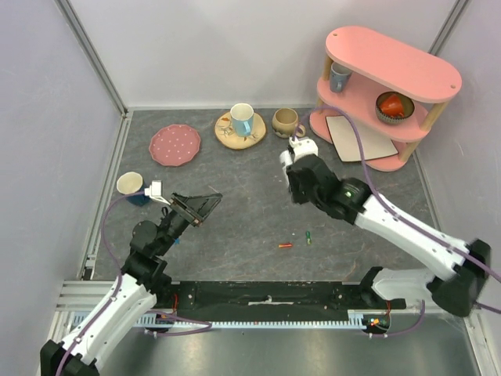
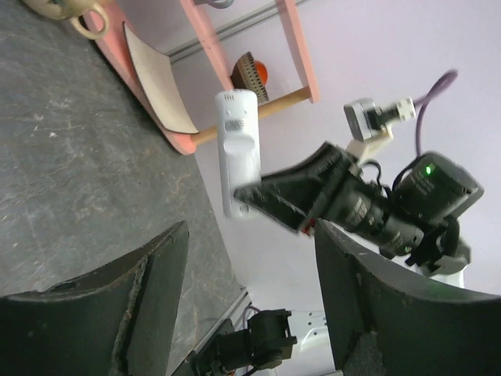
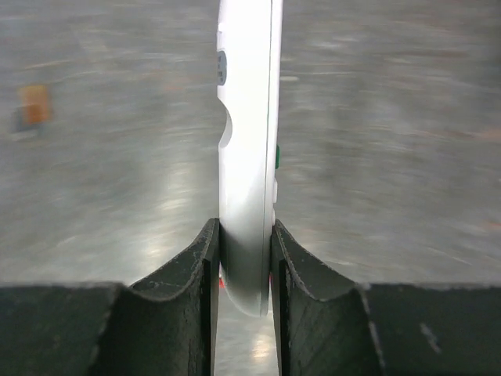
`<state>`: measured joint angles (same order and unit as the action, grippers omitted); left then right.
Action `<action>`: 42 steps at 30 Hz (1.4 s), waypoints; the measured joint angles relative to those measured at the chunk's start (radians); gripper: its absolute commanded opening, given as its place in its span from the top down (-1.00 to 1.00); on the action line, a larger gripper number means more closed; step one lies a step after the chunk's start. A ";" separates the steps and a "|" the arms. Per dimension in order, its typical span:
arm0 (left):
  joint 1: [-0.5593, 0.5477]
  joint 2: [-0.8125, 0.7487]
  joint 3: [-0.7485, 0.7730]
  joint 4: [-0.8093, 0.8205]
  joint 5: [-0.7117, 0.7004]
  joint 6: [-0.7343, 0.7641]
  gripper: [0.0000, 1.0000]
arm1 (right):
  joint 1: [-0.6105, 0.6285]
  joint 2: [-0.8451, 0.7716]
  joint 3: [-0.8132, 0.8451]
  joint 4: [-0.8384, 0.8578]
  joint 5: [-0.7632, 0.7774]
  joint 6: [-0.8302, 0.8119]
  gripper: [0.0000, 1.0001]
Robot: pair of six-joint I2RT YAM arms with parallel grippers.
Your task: Load the batteries into the remote control
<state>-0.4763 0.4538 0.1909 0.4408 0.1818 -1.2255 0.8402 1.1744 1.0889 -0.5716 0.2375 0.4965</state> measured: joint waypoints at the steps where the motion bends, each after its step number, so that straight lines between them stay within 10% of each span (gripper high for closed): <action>1: 0.000 -0.034 -0.003 -0.043 -0.008 0.002 -0.30 | 0.000 0.043 0.037 -0.050 0.092 -0.008 1.00; 11: 0.000 -0.167 -0.016 -0.389 -0.051 0.084 -0.16 | -0.022 0.505 0.146 -0.373 0.684 -0.059 1.00; 34: 0.000 -0.330 -0.029 -0.599 -0.049 0.129 -0.15 | -0.139 0.873 0.283 -0.219 0.542 -0.172 1.00; 42: 0.000 -0.312 -0.032 -0.600 -0.048 0.129 -0.18 | -0.139 0.873 0.282 -0.177 0.469 -0.178 0.52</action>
<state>-0.4763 0.1413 0.1585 -0.1589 0.1337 -1.0962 0.7013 2.0476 1.3705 -0.7490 0.7063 0.3183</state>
